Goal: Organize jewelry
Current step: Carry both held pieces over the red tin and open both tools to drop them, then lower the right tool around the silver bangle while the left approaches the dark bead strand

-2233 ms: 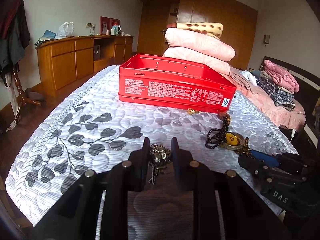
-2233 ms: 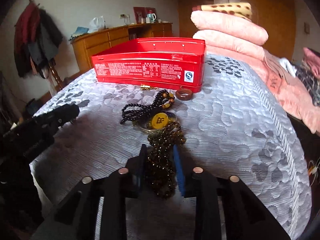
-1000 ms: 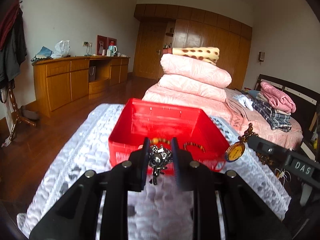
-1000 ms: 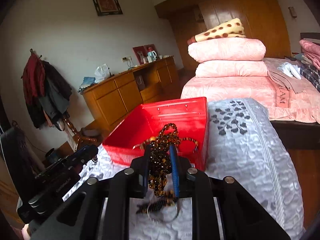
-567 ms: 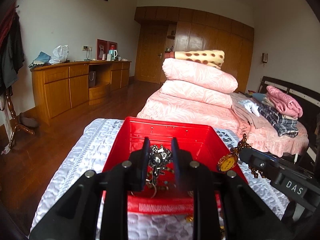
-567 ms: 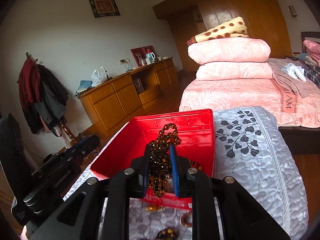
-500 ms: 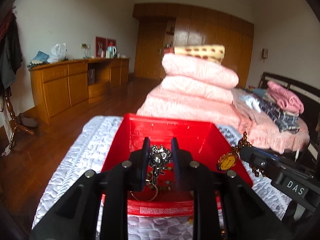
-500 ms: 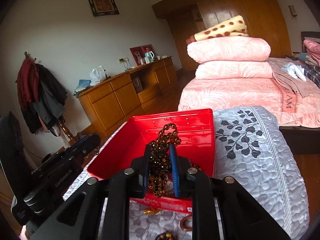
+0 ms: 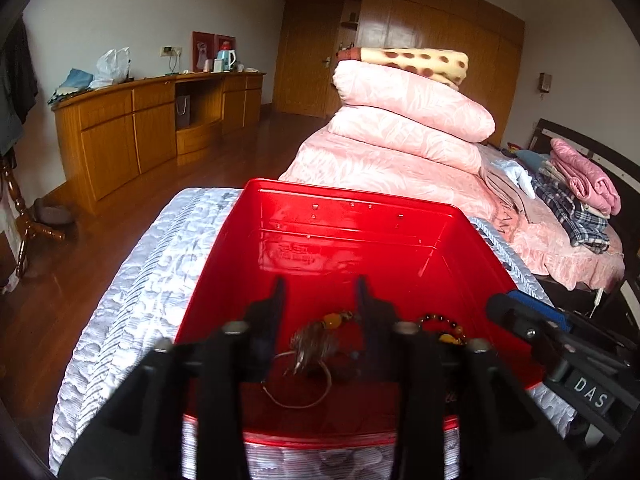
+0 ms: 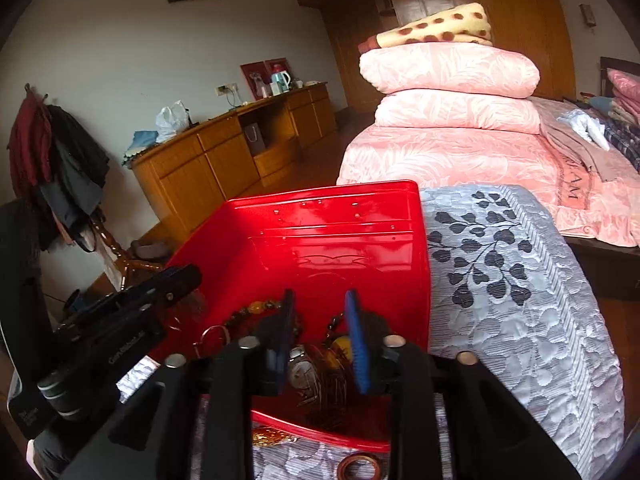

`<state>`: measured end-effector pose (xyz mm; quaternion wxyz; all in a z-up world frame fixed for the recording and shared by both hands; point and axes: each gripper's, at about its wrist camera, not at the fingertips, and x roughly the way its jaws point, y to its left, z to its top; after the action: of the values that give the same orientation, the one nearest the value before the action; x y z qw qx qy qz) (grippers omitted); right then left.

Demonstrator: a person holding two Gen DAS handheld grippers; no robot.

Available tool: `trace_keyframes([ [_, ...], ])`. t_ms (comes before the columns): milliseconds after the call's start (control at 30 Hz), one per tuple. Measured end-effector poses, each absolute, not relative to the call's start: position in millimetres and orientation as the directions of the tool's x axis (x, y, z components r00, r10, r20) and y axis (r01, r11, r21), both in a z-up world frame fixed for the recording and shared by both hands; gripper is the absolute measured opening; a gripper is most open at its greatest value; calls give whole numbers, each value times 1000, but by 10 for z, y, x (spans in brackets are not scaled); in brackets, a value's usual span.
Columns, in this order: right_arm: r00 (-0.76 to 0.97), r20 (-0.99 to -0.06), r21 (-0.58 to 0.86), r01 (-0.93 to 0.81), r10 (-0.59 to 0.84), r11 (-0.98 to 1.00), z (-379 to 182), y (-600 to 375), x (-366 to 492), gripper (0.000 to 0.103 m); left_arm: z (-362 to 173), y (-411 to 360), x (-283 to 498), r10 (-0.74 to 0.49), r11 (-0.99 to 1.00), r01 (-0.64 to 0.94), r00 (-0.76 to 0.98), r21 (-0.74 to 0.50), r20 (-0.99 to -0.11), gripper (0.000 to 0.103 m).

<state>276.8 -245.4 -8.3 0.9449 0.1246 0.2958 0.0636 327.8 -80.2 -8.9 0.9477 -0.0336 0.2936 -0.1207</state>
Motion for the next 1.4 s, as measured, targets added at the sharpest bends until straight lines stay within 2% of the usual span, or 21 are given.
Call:
trace_keyframes([
  [200,816,-542,288,-45,201,957,-91,-2476,2746,28,-57,-765,3208,-229,973,196,807,-119,-544,44],
  [333,821,-534,294,-45,203,955,-53,-2477,2643,29,45,-707,2987,-218,976,196,835,-97,-505,52],
  [567,829,-521,305,-40,202,951,-83,-2476,2176,33,112,-574,2464,-196,980,182,868,-75,-457,54],
  [1100,798,-567,292,-40,207,956,-385,-2277,1498,40,-161,-451,1772,-188,981,185,850,-56,-492,56],
  [1233,788,-582,283,-36,202,959,-464,-2237,1455,50,-220,-423,1716,-176,983,178,849,-43,-499,58],
  [1400,783,-589,275,-37,198,961,-489,-2204,1417,56,-296,-379,1660,-168,984,173,844,-38,-510,61],
])
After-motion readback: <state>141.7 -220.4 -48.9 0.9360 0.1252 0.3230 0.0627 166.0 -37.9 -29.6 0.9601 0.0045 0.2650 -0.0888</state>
